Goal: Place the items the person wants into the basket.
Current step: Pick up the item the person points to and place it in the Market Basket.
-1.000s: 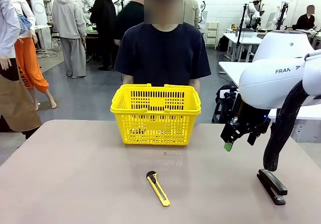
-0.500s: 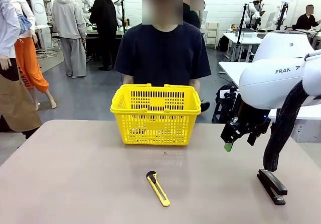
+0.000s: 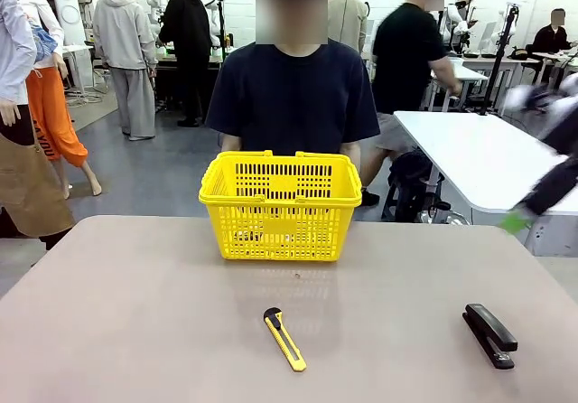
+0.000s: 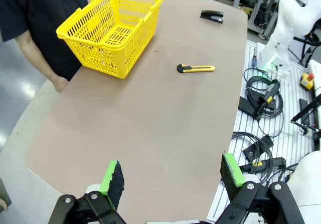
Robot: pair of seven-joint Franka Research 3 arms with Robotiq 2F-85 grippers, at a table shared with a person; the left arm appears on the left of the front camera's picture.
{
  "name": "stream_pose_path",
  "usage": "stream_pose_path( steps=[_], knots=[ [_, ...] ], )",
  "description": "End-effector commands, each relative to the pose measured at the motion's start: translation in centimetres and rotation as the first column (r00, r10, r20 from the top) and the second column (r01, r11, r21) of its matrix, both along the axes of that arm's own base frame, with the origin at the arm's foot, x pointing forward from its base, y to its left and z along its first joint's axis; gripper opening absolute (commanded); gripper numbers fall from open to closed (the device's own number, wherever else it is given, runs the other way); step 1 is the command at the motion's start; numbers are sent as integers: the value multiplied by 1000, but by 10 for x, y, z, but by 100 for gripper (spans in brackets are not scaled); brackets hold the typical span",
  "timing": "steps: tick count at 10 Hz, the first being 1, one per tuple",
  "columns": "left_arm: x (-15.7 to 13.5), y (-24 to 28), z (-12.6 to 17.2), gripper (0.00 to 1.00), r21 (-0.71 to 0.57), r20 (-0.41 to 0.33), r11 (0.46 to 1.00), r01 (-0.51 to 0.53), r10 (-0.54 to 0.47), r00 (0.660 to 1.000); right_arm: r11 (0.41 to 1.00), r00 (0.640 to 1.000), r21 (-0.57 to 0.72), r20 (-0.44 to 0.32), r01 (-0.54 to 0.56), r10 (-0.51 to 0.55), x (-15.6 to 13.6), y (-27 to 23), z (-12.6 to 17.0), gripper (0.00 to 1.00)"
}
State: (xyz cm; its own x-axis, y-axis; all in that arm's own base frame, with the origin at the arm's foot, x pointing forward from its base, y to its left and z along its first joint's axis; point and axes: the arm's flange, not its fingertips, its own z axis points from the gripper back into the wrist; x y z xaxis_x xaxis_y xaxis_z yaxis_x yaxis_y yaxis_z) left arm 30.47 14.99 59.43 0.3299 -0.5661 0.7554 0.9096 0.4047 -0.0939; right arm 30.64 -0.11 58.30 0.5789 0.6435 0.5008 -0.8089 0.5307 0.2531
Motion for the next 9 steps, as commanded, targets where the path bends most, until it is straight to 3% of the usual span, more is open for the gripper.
stream_pose_path(
  steps=[1,3,4,6,7,9],
  knots=[
    [0,1,0,100,-15,19,1000,11,-11,1000,965,985,220,-58,-146,162,11,-64,19,100],
    [0,1,0,100,-15,19,1000,11,-11,1000,903,984,402,-22,-153,176,27,-141,22,100],
    [0,1,0,100,-15,19,1000,11,-11,1000,872,992,479,-19,-100,125,39,-178,16,100],
    [0,1,0,100,-15,19,1000,11,-11,1000,837,988,525,81,-151,128,47,-225,1,100],
    [0,1,0,100,-15,19,1000,11,-11,1000,827,976,529,196,-190,98,40,-241,-8,100],
    [0,1,0,100,-15,19,1000,11,-11,1000,853,959,496,283,-163,19,32,-263,-35,100]
  ],
)
